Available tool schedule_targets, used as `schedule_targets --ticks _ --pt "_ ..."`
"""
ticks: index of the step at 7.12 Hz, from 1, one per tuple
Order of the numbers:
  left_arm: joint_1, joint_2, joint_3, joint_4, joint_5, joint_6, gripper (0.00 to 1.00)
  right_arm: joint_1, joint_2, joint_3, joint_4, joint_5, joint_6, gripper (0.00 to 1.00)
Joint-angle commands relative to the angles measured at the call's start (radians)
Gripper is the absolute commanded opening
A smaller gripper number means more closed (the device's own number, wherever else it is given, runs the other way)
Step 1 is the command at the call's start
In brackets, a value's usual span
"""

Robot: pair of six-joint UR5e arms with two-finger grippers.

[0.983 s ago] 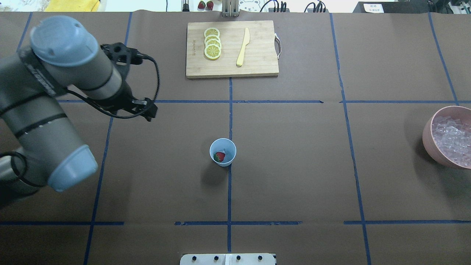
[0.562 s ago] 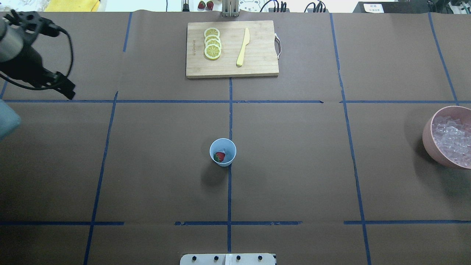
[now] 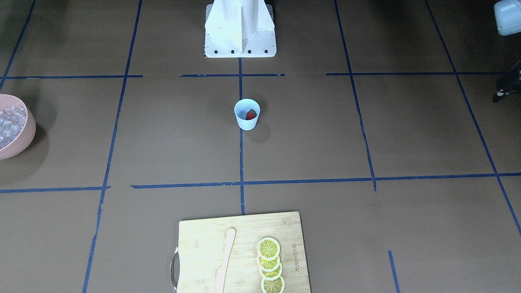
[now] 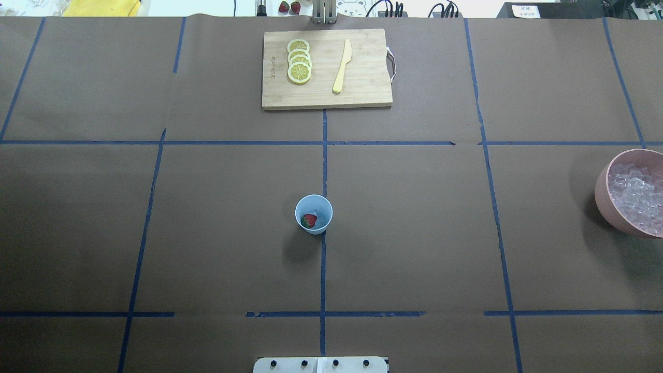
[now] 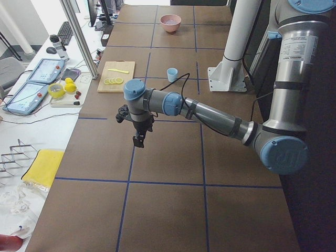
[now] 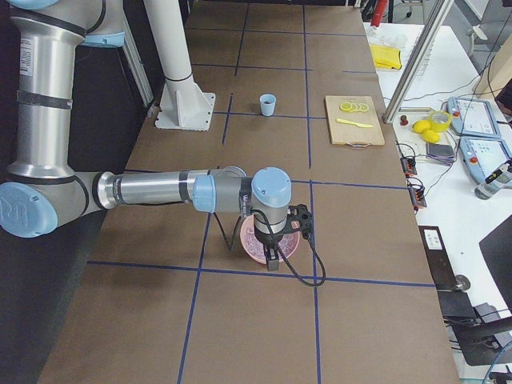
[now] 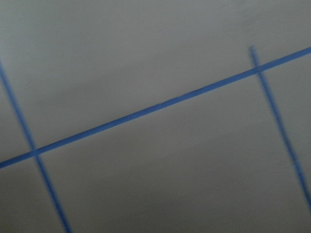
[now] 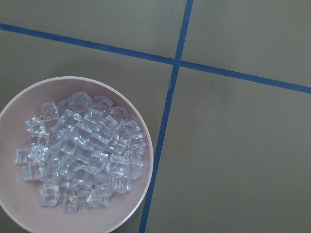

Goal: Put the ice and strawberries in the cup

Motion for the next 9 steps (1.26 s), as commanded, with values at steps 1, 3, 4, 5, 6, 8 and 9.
schedule_targets --ticks 1,3,4,5,6,8,9 --pt "-0.104 0.074 0.020 0.000 -0.042 0.053 1.00 -0.001 0.000 0.001 0.000 0.000 0.000 0.99" --pt "-0.138 0.110 0.048 0.002 -0.036 0.047 1.00 0.001 -0.001 0.002 0.000 0.000 0.000 0.99" --pt "-0.165 0.127 0.083 0.000 -0.037 0.047 1.00 0.001 0.000 0.002 0.000 0.000 0.000 0.99" --pt "-0.176 0.127 0.091 0.000 -0.037 0.044 1.00 -0.001 0.000 0.002 0.000 0.000 0.000 0.99" --pt "-0.176 0.124 0.086 0.000 -0.036 0.049 1.00 0.001 0.000 0.002 0.000 0.000 0.000 0.99" --pt "-0.176 0.128 0.085 0.000 -0.034 0.052 1.00 -0.001 0.000 0.002 0.000 0.000 0.000 0.99" --pt "-0.176 0.130 0.082 0.000 -0.034 0.050 1.00 0.001 0.000 0.002 0.000 0.000 0.000 0.99"
